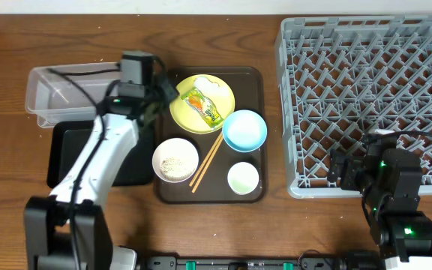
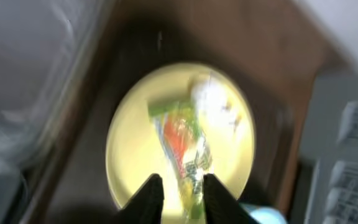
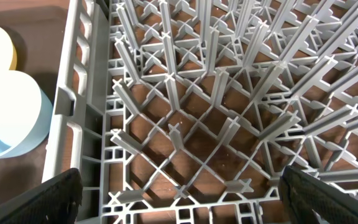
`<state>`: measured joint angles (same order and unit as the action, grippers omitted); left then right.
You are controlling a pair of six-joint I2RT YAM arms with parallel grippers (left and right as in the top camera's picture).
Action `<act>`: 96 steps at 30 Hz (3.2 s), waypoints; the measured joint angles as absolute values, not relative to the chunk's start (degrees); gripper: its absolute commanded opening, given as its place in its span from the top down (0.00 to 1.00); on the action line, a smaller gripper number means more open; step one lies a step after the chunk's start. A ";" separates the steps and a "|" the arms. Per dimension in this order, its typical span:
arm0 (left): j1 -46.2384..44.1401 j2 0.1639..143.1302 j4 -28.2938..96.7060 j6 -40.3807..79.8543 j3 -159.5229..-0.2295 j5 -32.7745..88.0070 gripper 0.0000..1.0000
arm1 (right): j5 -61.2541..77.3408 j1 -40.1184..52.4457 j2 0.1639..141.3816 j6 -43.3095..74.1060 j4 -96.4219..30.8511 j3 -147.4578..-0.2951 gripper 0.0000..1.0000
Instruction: Sort waste into correct bins and load items into the dishwasher rack
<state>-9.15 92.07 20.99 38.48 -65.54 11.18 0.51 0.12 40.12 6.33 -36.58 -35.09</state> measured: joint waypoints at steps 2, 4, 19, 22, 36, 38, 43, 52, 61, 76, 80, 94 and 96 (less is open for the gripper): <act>-9.82 94.52 29.04 37.32 -69.49 12.10 0.90 | 0.51 0.12 40.14 6.35 -36.56 -35.11 0.01; -9.85 97.01 37.30 35.75 -75.59 12.19 0.87 | 0.51 0.12 40.12 6.35 -36.56 -35.16 0.01; -15.11 114.06 53.32 28.56 -100.75 8.64 0.51 | 0.51 0.12 40.12 6.35 -36.53 -35.24 0.01; -16.14 119.28 53.34 29.67 -100.68 8.62 0.49 | 0.51 0.12 40.14 6.35 -36.53 -35.24 0.01; -16.62 128.22 49.45 34.22 -100.62 11.60 0.46 | 0.51 0.12 40.14 6.35 -36.51 -35.27 0.01; -16.67 128.92 49.45 34.54 -100.62 11.68 0.46 | 0.51 0.12 40.14 6.35 -36.51 -35.27 0.01; -16.73 129.23 48.80 35.00 -100.38 11.68 0.46 | 0.51 0.12 40.12 6.35 -36.51 -35.27 0.01; -17.28 129.23 47.31 35.90 -99.79 11.70 0.81 | 0.51 0.12 40.14 6.35 -36.53 -35.27 0.01; -17.69 129.23 47.81 36.07 -99.61 11.90 0.94 | 0.51 0.12 40.14 6.35 -36.53 -35.27 0.01; -14.41 118.30 53.82 34.46 -98.15 10.22 0.94 | 0.51 0.12 40.14 6.35 -36.62 -35.29 0.01; -11.66 109.40 53.78 34.11 -98.17 6.22 0.94 | 0.51 0.12 40.14 6.35 -36.62 -35.29 0.01; 4.86 106.65 53.01 33.28 -98.21 -1.58 0.93 | 0.51 0.12 40.12 6.35 -36.60 -35.29 0.01; 6.46 108.14 52.90 33.76 -98.21 -1.76 0.88 | 0.51 0.12 40.14 6.35 -36.60 -35.29 0.01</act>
